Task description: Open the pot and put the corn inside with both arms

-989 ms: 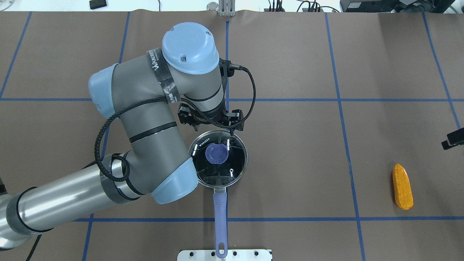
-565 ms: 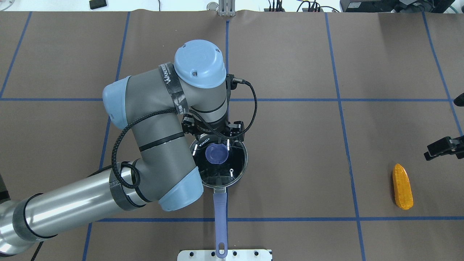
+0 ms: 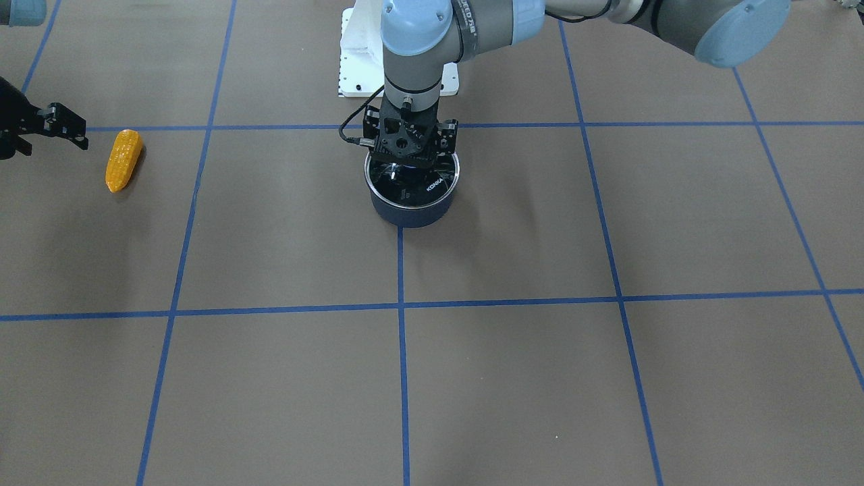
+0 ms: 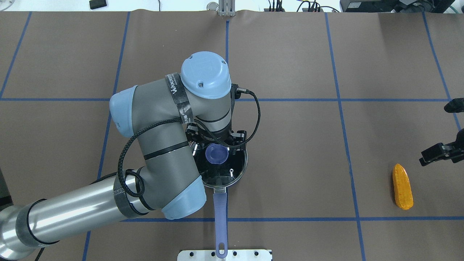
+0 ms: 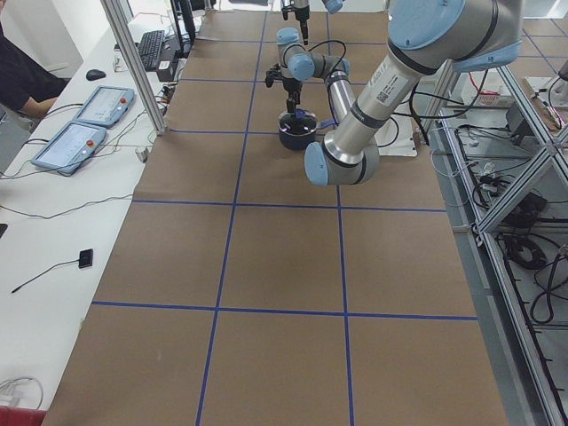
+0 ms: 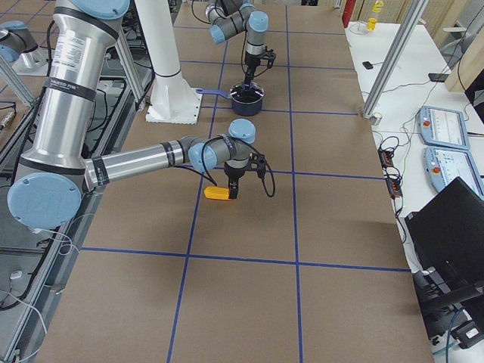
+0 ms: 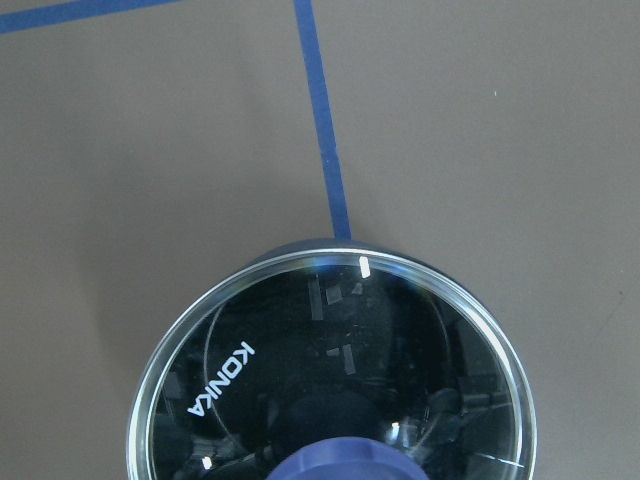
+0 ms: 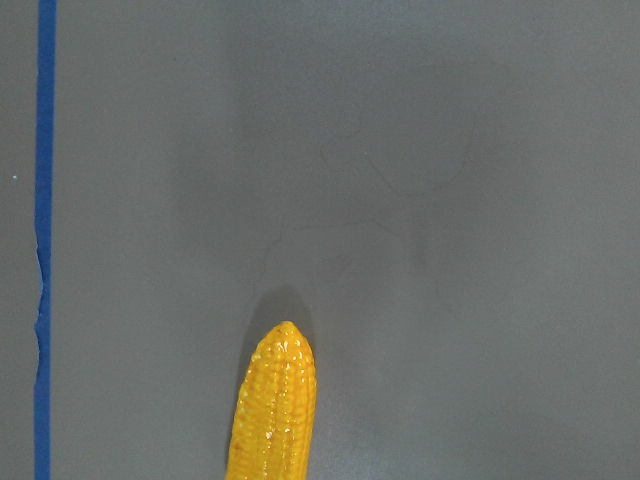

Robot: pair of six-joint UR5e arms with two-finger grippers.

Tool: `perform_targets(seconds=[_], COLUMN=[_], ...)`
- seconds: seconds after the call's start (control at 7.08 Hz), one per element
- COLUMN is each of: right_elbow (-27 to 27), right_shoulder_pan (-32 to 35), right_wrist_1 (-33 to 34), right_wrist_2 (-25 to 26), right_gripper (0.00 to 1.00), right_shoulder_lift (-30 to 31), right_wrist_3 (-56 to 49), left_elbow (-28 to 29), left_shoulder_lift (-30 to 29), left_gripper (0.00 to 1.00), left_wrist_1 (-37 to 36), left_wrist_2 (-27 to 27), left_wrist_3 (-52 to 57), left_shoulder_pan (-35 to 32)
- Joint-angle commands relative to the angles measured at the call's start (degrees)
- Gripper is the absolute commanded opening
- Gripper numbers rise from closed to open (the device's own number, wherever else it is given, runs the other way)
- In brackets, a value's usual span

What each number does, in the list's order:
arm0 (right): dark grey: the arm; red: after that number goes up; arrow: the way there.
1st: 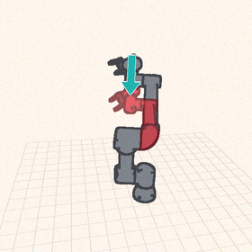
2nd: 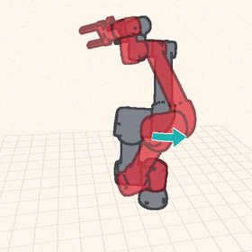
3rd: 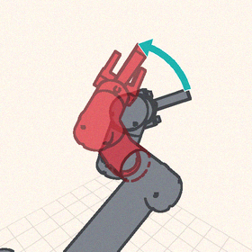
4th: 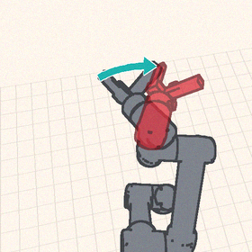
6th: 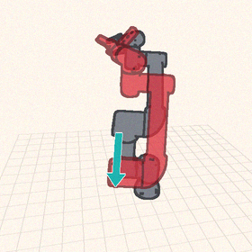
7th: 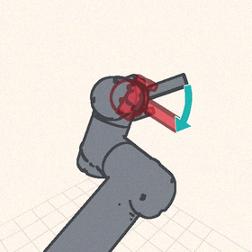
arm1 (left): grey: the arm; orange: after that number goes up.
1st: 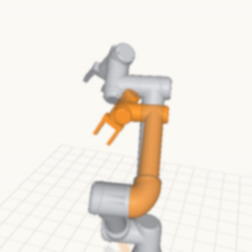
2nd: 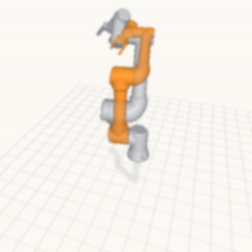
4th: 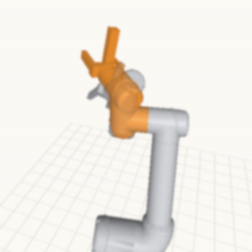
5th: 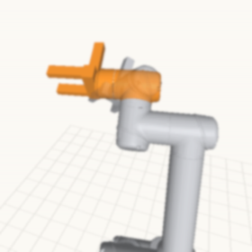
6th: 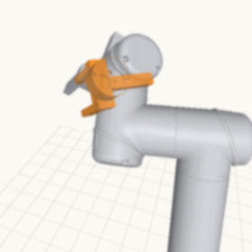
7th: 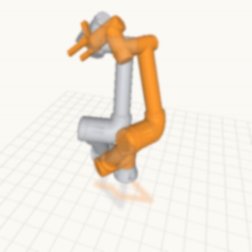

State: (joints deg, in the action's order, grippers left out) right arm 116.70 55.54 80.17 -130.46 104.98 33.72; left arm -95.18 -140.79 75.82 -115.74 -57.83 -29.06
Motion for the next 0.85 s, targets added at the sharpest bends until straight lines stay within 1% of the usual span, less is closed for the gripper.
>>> perform_targets(seconds=[0.0, 0.28, 0.71], right_elbow=[-0.9, -1.6, -1.7], right_shoulder_pan=[-2.5, -4.5, -6.3], right_wrist_1=[0.1, 0.2, 0.2], right_wrist_2=[1.7, 2.0, 2.0], right_gripper=[1.0, 1.0, 1.0], right_shoulder_lift=[-0.3, -1.6, -2.6], right_wrist_3=[0.0, 0.6, 1.5], left_elbow=[0.7, 0.7, 0.8], left_shoulder_lift=[0.0, 0.0, 0.1], left_gripper=[0.81, 0.73, 0.72], left_wrist_1=[1.0, 1.3, 1.4], left_wrist_2=[0.0, 0.0, 0.1], left_wrist_3=[0.0, 0.0, 0.0], left_shoulder_pan=[0.0, 0.0, 0.0])
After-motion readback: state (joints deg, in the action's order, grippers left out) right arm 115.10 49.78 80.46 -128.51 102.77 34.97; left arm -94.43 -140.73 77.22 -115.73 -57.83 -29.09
